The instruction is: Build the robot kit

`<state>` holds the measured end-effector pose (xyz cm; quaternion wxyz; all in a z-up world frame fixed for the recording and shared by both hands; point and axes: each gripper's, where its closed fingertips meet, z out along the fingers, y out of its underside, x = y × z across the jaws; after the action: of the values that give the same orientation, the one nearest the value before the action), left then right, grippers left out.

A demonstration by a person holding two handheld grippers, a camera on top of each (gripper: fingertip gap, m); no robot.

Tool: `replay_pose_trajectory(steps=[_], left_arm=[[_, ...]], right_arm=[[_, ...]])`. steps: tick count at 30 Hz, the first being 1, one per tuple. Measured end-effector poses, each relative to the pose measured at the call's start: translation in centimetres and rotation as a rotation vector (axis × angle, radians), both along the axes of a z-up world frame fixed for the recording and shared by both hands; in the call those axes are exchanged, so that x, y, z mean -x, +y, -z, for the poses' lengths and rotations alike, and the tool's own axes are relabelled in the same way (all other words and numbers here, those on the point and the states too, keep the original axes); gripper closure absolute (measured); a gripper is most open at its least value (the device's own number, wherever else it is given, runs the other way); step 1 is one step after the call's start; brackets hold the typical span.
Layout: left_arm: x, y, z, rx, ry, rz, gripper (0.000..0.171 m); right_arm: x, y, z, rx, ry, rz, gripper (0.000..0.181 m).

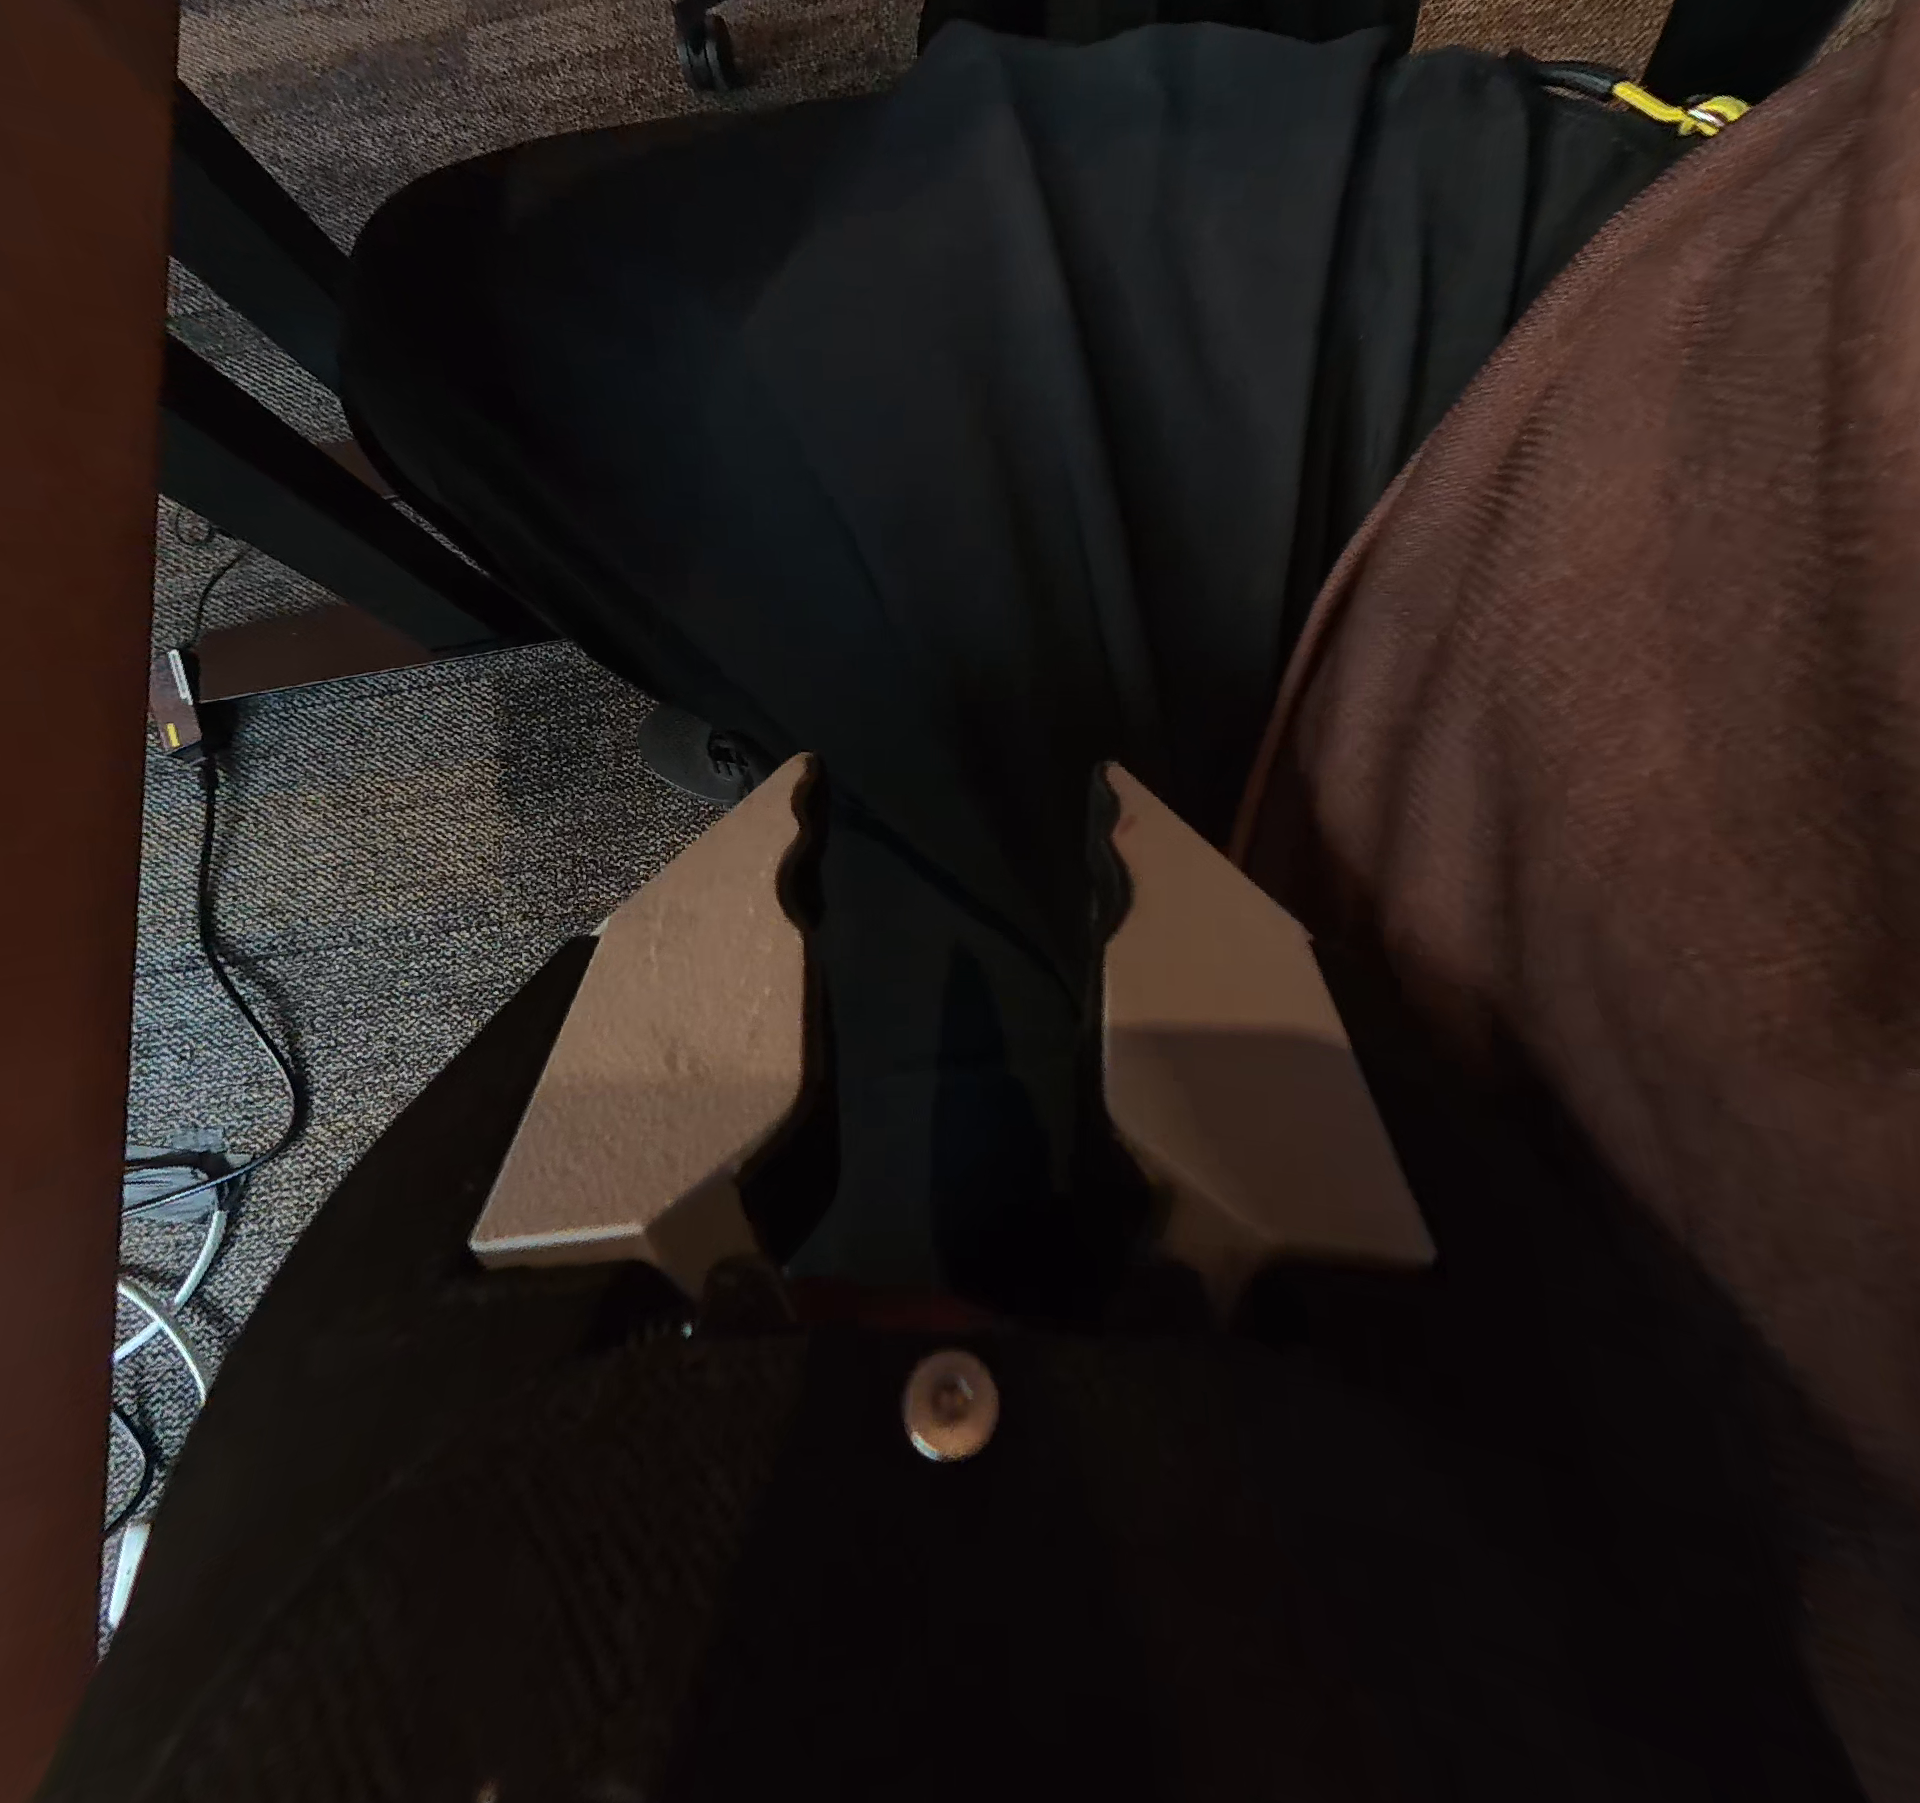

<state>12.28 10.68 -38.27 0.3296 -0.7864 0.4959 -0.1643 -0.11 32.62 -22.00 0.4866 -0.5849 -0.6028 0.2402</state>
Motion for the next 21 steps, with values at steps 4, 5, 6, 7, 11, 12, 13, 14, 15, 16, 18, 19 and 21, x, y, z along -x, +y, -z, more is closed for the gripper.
replay_pose_trajectory(steps=[4,5,6,7,11,12,13,14,15,16,18,19,21], left_arm=[[0.0,0.0,0.0,0.005,-0.001,-0.001,0.123],[0.0,0.0,0.0,0.002,0.0,-0.001,0.123],[0.0,0.0,0.0,-0.001,0.001,0.0,0.123],[0.1,0.1,0.0,-0.001,0.002,-0.001,0.123],[0.1,0.1,-0.2,0.002,-0.008,-0.006,0.123],[0.1,0.1,-0.2,0.001,-0.01,-0.005,0.123],[0.1,0.0,-0.3,-0.002,-0.01,-0.003,0.123],[0.1,0.0,-0.3,-0.004,-0.011,-0.001,0.123],[0.1,0.0,-0.3,-0.003,-0.01,0.0,0.123],[0.0,-0.1,-0.3,-0.003,-0.01,0.001,0.123],[0.0,-0.1,-0.3,-0.005,-0.009,0.003,0.123],[0.0,-0.1,-0.3,-0.004,-0.007,0.002,0.123],[0.0,-0.1,-0.2,-0.005,-0.004,0.003,0.123]], right_arm=[[0.0,0.0,0.0,0.051,0.021,-0.003,0.181],[-0.1,0.2,0.1,0.041,0.02,0.007,0.181],[-0.1,0.4,0.2,0.037,0.017,0.015,0.181],[-0.2,0.6,0.2,0.038,0.016,0.025,0.181],[-0.4,1.3,0.3,0.062,0.021,0.061,0.181],[-0.4,1.3,0.4,0.072,0.021,0.063,0.181],[-0.5,1.4,0.4,0.077,0.025,0.065,0.181],[-0.5,1.5,0.4,0.08,0.029,0.068,0.181],[-0.6,1.6,0.4,0.082,0.031,0.073,0.181],[-0.6,1.7,0.3,0.084,0.031,0.078,0.181],[-0.8,1.9,0.2,0.077,0.034,0.096,0.181],[-0.9,2.1,0.0,0.07,0.035,0.105,0.179],[-1.1,2.3,-0.1,0.065,0.037,0.117,0.176]])
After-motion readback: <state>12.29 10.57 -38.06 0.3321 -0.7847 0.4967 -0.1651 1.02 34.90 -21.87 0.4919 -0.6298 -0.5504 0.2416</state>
